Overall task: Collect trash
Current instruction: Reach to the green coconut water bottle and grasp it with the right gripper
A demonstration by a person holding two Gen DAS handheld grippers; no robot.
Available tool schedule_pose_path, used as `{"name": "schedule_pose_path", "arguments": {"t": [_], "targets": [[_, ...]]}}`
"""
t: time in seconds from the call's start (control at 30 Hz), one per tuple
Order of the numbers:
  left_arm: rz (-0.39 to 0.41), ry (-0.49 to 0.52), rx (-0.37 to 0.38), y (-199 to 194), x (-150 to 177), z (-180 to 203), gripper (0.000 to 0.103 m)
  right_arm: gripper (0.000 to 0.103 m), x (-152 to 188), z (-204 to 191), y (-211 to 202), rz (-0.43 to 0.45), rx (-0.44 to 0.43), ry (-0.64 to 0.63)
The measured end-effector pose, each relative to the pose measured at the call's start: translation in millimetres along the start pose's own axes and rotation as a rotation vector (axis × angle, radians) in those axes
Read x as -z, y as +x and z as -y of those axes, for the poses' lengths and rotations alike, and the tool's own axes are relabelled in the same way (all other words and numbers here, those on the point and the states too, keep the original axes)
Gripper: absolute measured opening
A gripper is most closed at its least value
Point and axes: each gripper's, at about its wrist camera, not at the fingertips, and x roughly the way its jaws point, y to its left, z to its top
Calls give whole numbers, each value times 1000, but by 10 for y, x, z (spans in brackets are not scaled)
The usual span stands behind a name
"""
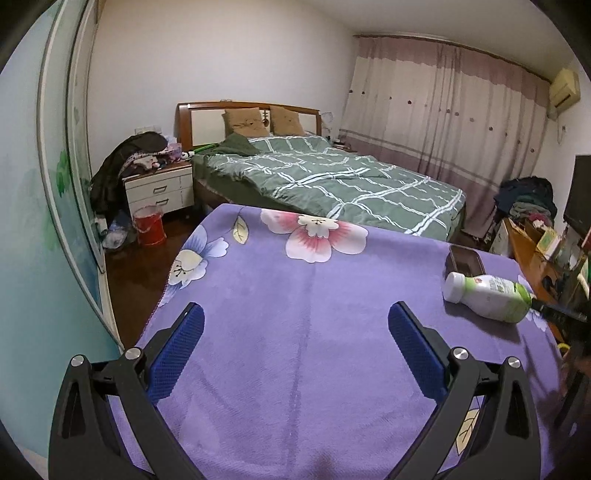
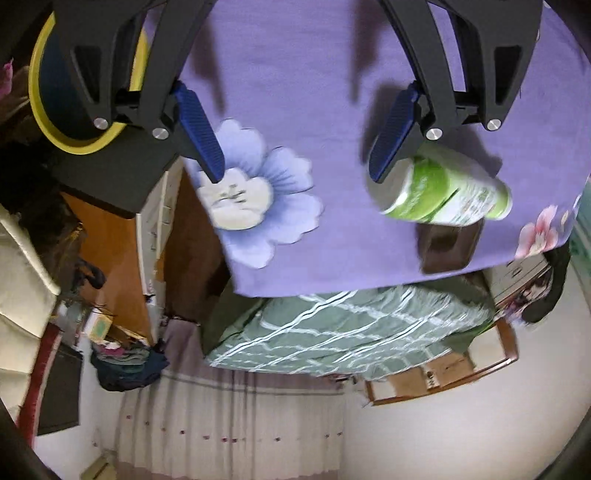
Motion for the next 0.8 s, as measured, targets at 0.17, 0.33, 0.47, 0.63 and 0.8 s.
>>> {"name": "schedule_pose_path", "arguments": {"t": [0.17, 0.33, 0.47, 0.63, 0.8], "targets": [[4, -25, -34, 7, -1, -75, 98, 76, 88, -221, -67, -4, -121, -52], [-15, -38, -46, 68, 10, -93, 98, 76, 228, -559, -158, -40, -257, -124], [-6, -27, -58, 65, 18, -67, 98, 76, 316, -860, -366, 3, -344, -239], [-7, -34, -55, 76, 22, -67, 98, 80, 305, -875, -530, 59, -423, -235], [-10, -37, -48, 77, 23, -67, 98, 81, 320, -1075, -425, 16, -424, -210]]}}
